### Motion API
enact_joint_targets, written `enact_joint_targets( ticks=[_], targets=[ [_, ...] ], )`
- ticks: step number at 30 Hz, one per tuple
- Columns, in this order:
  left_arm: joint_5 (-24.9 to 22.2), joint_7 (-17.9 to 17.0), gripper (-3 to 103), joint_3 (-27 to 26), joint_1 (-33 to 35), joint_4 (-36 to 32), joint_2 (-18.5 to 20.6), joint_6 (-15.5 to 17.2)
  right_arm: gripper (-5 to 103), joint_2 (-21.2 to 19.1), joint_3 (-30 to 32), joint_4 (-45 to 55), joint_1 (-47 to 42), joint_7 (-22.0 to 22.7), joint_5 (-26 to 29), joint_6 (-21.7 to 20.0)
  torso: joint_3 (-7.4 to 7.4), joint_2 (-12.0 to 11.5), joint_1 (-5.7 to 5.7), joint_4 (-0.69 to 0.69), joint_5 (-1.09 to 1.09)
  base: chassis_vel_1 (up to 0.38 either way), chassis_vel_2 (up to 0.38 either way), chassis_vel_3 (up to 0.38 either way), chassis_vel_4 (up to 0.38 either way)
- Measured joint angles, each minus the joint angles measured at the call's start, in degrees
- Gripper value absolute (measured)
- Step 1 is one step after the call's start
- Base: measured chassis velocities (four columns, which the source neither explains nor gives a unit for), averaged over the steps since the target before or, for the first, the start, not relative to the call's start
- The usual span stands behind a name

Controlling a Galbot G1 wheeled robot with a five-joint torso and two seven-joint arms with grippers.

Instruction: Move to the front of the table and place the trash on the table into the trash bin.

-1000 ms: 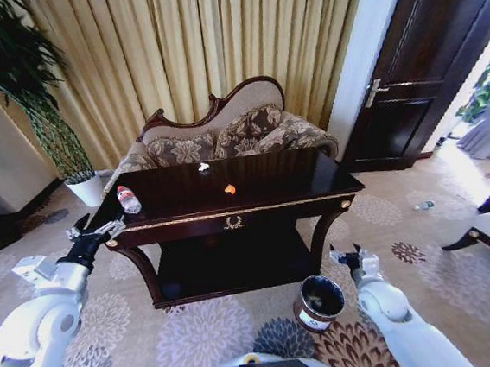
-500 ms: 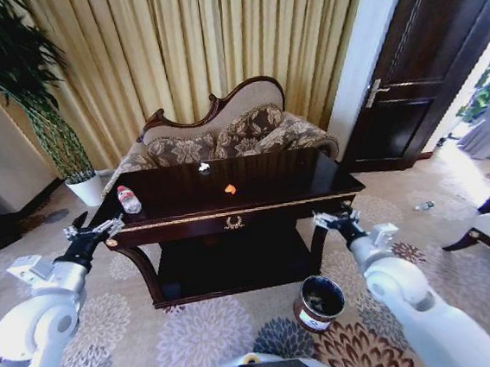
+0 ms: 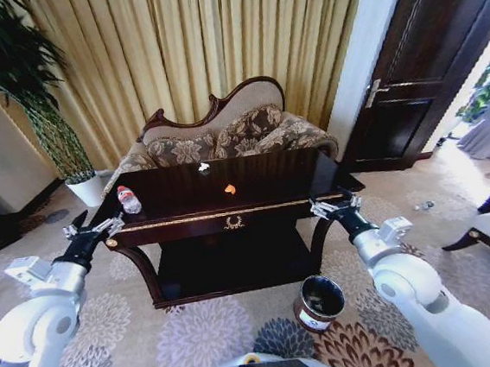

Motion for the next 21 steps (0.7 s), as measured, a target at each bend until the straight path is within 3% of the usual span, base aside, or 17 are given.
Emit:
enact_joint_targets(
  ticks=[21],
  targets=[
    [-0.17,-0.76,100,0.06,0.14,-0.60,-0.12,1.21,100,0.01,-0.17,-1.03,0.21,-1.17,-0.17,-0.84,0.00,0.00,0.00,0.01,0.00,-0.010,0.009,0.010,-0.010]
  ],
)
